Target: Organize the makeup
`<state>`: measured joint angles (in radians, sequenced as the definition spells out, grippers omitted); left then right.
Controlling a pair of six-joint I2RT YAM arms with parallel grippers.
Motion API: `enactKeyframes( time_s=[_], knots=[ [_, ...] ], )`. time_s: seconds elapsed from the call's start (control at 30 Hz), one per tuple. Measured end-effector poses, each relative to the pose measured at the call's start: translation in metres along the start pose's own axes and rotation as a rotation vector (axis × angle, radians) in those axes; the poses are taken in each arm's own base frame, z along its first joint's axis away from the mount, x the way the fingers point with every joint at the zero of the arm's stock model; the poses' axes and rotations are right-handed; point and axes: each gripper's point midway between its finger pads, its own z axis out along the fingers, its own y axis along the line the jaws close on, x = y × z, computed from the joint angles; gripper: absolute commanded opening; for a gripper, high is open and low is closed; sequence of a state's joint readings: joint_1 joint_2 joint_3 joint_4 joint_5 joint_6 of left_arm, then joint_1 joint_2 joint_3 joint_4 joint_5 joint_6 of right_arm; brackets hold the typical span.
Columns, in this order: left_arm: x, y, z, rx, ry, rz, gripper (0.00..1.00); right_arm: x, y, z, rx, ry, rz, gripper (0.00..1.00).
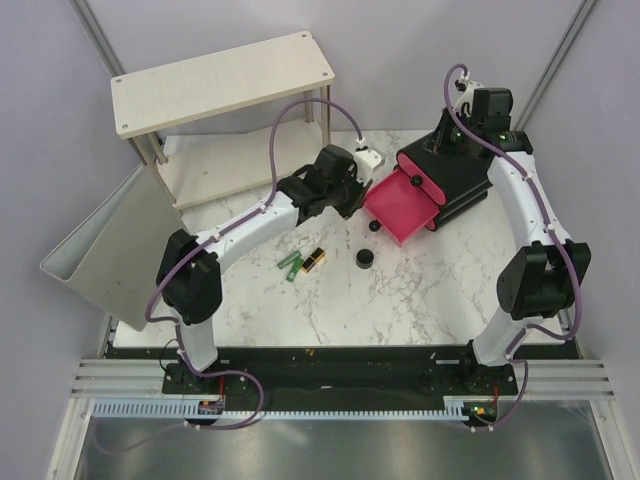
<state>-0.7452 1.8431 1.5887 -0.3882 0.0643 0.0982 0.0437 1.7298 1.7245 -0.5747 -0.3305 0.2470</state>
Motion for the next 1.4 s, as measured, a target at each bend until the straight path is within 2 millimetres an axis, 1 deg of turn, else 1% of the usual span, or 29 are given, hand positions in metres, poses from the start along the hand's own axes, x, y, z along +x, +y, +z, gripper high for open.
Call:
enactKeyframes(
  time_s=[0.07,0.2,0.3,0.37,0.47,0.6,0.7,0.8,0.9,0.93,0.97,1.03,1.1,1.13,1.23,1.4],
  knots=[
    [-0.023,0.0,0.001,0.006,-0.049,0.0,0.02,-0.002,-0.013,0.003,0.057,-0.003,0.012,0.0],
    [-0.069,-0.004,0.013,0.043,-0.15,-0.018,0.02,0.009,-0.045,0.013,0.168,0.034,0.056,0.0],
    [-0.091,-0.01,0.026,0.082,-0.196,-0.029,0.02,0.02,-0.063,0.021,0.228,0.071,0.085,0.0],
    [-0.1,-0.016,0.039,0.112,-0.215,-0.04,0.02,0.026,-0.073,0.023,0.255,0.088,0.107,0.0],
    [-0.097,-0.025,0.055,0.142,-0.202,-0.049,0.02,0.022,-0.082,0.021,0.277,0.074,0.121,0.0],
    [-0.079,-0.045,0.079,0.187,-0.157,-0.049,0.02,0.02,-0.09,0.019,0.294,0.069,0.139,0.0],
    [-0.065,-0.057,0.091,0.217,-0.122,-0.05,0.02,0.019,-0.092,0.019,0.297,0.067,0.145,0.0],
    [-0.055,-0.065,0.101,0.233,-0.101,-0.048,0.02,0.019,-0.092,0.019,0.297,0.067,0.146,0.0],
    [-0.047,-0.071,0.11,0.258,-0.085,-0.052,0.17,0.019,-0.092,0.02,0.296,0.065,0.149,0.0],
    [-0.045,-0.072,0.112,0.264,-0.08,-0.057,0.26,0.019,-0.092,0.021,0.295,0.065,0.151,0.0],
    [-0.042,-0.074,0.115,0.275,-0.073,-0.06,0.31,0.018,-0.092,0.021,0.294,0.063,0.151,0.0],
    [-0.038,-0.076,0.118,0.289,-0.064,-0.067,0.39,0.018,-0.092,0.021,0.293,0.062,0.151,0.0],
    [-0.035,-0.08,0.12,0.306,-0.061,-0.076,0.42,0.018,-0.092,0.022,0.291,0.061,0.151,0.0],
    [-0.035,-0.081,0.121,0.312,-0.06,-0.079,0.47,0.018,-0.092,0.022,0.29,0.061,0.151,0.0],
    [-0.036,-0.084,0.122,0.329,-0.067,-0.087,0.54,0.018,-0.092,0.022,0.287,0.062,0.152,0.0],
    [-0.041,-0.086,0.124,0.338,-0.092,-0.098,0.54,0.018,-0.092,0.022,0.276,0.063,0.156,0.0]
  ],
)
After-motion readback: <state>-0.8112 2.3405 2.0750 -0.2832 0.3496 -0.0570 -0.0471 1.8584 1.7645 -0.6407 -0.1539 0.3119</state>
